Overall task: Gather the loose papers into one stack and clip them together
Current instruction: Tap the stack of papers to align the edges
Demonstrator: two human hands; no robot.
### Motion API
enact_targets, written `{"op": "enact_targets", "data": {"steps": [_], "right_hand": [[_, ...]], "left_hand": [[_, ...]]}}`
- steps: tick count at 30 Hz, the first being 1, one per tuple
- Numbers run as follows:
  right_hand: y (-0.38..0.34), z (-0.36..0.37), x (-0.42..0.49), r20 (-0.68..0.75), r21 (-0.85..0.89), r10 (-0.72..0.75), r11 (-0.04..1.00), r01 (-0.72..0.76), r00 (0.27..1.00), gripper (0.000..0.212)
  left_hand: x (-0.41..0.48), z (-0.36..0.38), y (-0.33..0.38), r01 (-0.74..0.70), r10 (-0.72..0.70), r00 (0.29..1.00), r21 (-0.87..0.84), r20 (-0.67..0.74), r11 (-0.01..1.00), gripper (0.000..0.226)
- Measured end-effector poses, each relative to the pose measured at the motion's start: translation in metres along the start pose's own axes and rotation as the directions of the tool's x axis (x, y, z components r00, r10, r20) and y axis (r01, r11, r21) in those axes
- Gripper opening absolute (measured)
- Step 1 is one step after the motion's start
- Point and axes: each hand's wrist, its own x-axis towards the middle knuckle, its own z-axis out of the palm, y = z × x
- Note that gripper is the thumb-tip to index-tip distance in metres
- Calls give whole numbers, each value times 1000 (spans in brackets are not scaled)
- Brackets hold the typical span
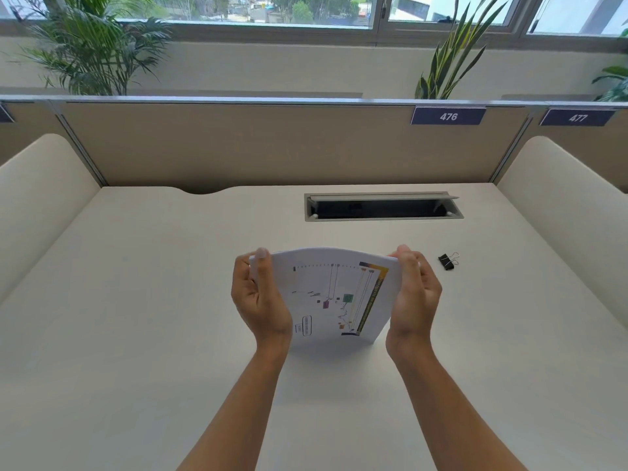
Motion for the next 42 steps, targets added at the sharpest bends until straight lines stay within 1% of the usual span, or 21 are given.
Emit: {"op": "enact_targets", "data": {"steps": [3,6,9,11,13,14,19,22,26,32,36,42], "right_hand": [[1,1,0,-7,-22,-23,999,23,1000,40],[5,0,-2,-28,-44,-111,993,110,993,35],[15,-4,-7,8,-16,-176,984,176,984,31],[26,-7,-10,69,-22,-145,989,147,987,26],[34,-10,-12,104,-41,-100,994,105,989,11],[36,-10,-11,103,-55,-91,994,97,990,9],[34,-7,-2,72,-78,-105,991,110,992,16],[36,-9,-2,98,-77,-101,991,108,990,14],[46,-13,-6,159,-87,-40,995,55,986,16],[44,-12,-5,180,-66,-64,995,77,982,19],[54,-16,-8,193,-68,-62,995,76,979,23],[75,-21,-14,202,-129,-54,988,82,978,32]], "left_hand": [[-2,2,1,1,-1,1000,-9,3,1000,34],[-1,-2,-3,-33,34,999,-30,34,999,45],[-5,-6,-11,1,2,999,-57,53,998,55],[-10,-8,-18,34,-28,997,-80,67,996,56],[-15,-9,-23,49,-42,996,-93,81,994,56],[-15,-9,-23,53,-46,996,-93,83,994,56],[-9,-7,-16,58,-48,995,-118,84,991,54],[-8,-7,-19,64,-54,994,-103,95,993,56],[-12,-11,-30,102,-96,990,-54,104,993,58],[-10,-10,-29,73,-66,992,-55,106,996,54],[-13,-14,-37,85,-81,990,-29,114,996,55],[-16,-23,-57,63,-68,987,36,143,997,44]]}}
